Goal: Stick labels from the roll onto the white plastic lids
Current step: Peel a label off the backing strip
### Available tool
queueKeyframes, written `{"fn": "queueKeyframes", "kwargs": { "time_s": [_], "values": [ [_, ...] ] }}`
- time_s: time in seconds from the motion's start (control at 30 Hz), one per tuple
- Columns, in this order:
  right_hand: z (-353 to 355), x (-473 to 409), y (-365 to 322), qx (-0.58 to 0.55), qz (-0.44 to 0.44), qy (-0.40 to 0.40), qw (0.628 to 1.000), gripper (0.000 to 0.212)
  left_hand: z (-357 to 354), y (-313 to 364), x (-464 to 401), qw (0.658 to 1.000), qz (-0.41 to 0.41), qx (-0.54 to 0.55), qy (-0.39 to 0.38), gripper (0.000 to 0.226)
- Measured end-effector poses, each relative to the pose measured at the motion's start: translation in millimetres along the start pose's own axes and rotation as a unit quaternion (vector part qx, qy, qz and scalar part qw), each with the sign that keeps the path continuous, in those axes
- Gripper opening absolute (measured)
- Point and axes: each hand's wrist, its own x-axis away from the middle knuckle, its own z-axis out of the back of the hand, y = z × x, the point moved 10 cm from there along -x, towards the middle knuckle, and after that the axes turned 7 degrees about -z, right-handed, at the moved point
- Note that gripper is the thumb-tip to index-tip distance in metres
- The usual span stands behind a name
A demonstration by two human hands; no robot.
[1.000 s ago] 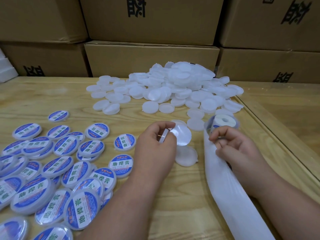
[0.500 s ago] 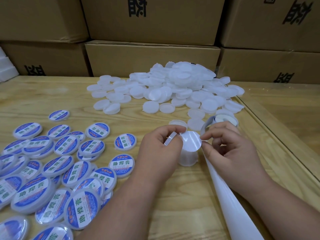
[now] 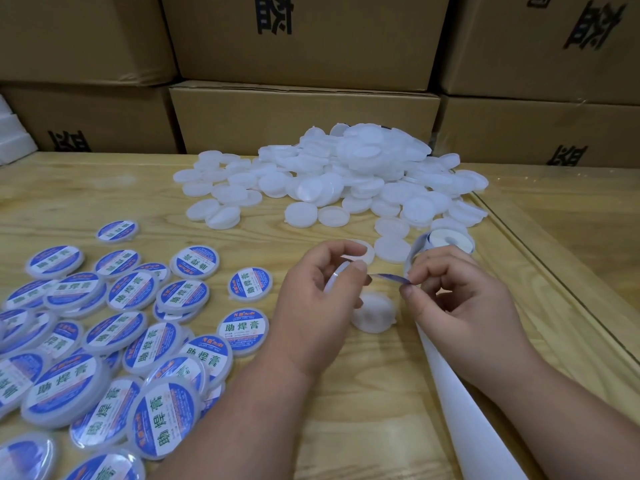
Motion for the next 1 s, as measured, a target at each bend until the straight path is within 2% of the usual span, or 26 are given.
{"fn": "queueKeyframes", "kwargs": {
  "time_s": [0.1,0.17,0.23,0.33,0.47,0.57,0.73,1.0],
  "values": [
    [4.0,-2.1,6.3,-0.054,-0.045,0.012,0.997,0.015,-2.2,-6.1,-1.0,0.995,0.024,0.096,-0.002,0.031],
    [4.9,-4.4,22.6,-0.158,-0.133,0.005,0.978,0.017,-1.4,-9.7,-1.3,0.993,0.042,0.112,0.0,0.031],
    [-2.6,-4.1,38.8,-0.292,-0.231,-0.041,0.927,0.018,-0.4,-10.4,-2.8,0.992,0.039,0.117,0.008,0.031],
    [-26.6,2.6,39.9,-0.441,-0.326,-0.181,0.816,0.031,-2.1,-10.2,-5.1,0.987,0.039,0.154,0.02,0.032],
    [-44.4,18.7,25.5,-0.526,-0.37,-0.332,0.691,0.04,-10.5,-10.1,-2.5,0.979,0.06,0.194,0.009,0.031],
    [-51.9,28.5,17.6,-0.542,-0.388,-0.394,0.632,0.047,-13.8,-11.1,-1.2,0.975,0.073,0.212,0.003,0.035],
    [-57.8,37.8,11.9,-0.527,-0.402,-0.441,0.605,0.055,-20.5,-14.2,-1.1,0.97,0.101,0.22,-0.034,0.041],
    [-60.4,41.1,6.7,-0.514,-0.401,-0.461,0.601,0.065,-22.6,-15.3,-2.2,0.97,0.109,0.214,-0.042,0.043]
  ]
}}
